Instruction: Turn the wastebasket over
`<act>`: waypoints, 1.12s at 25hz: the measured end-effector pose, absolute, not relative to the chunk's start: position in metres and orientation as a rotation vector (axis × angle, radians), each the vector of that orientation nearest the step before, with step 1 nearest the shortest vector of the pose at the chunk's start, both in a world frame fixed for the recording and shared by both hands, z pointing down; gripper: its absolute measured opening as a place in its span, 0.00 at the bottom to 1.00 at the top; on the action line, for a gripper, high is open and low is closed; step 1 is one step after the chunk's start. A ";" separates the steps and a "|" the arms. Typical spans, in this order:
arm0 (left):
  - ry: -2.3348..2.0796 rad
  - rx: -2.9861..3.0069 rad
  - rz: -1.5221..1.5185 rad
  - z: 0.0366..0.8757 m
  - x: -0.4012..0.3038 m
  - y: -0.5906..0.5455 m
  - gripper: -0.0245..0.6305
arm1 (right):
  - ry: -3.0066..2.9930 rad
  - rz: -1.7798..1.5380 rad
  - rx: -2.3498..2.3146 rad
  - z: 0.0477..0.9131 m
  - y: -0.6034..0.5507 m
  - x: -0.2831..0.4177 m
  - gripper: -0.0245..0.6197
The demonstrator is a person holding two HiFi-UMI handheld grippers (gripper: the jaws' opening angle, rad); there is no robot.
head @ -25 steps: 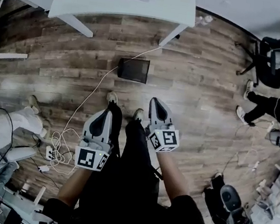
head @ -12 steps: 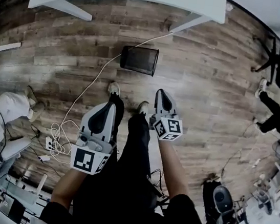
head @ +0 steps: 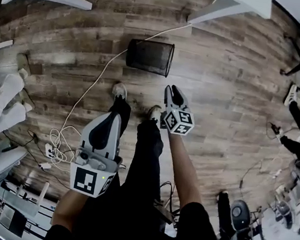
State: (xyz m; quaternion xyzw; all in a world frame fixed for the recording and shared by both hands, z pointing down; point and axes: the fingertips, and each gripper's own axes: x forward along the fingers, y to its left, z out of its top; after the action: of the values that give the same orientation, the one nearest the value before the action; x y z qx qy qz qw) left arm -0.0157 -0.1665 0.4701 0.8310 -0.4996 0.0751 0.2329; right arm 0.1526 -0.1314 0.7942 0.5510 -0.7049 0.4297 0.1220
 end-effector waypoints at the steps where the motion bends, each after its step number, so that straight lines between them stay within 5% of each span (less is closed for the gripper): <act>1: -1.374 2.280 0.202 0.476 -0.016 -0.165 0.09 | -2.043 1.265 1.602 0.810 -0.131 0.153 0.21; 16: -1.373 2.207 0.232 0.567 -0.028 -0.158 0.09 | -1.851 1.327 1.468 0.999 -0.126 0.171 0.30; 28: -1.371 2.141 0.225 0.602 -0.036 -0.154 0.09 | -1.764 1.348 1.333 1.067 -0.130 0.170 0.35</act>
State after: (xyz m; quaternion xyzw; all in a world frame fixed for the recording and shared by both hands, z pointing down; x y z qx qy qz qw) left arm -0.0365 -0.1537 0.6020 0.8028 -0.5139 0.0843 0.2903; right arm 0.1703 -0.1303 1.0675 0.4952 -0.6554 0.5010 0.2725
